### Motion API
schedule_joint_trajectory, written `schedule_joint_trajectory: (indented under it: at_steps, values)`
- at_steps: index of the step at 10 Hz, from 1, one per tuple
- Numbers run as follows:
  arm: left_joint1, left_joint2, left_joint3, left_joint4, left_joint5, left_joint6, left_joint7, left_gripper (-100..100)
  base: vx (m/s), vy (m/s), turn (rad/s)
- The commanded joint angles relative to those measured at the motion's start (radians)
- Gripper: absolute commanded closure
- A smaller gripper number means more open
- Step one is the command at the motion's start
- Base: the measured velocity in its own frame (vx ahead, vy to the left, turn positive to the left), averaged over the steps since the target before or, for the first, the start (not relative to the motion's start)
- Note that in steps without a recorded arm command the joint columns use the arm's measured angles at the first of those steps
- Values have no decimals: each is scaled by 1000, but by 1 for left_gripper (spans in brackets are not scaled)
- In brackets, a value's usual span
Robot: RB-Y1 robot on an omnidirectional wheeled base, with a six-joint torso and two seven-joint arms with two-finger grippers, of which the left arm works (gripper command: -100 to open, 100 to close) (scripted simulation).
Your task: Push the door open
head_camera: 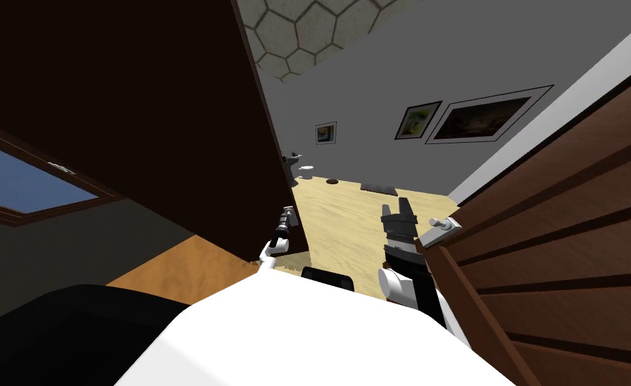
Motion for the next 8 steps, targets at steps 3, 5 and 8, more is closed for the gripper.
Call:
schedule_joint_trajectory:
  at_steps: [3, 5, 8]
  values:
    - [8, 12, 56, -7, 45, -3, -41, 100, 141, -39, -23]
    - [18, 15, 84, -14, 73, -4, -64, 100, 159, -17, -28]
    - [30, 17, 122, -23, 112, -6, -95, 100, 114, -6, -40]
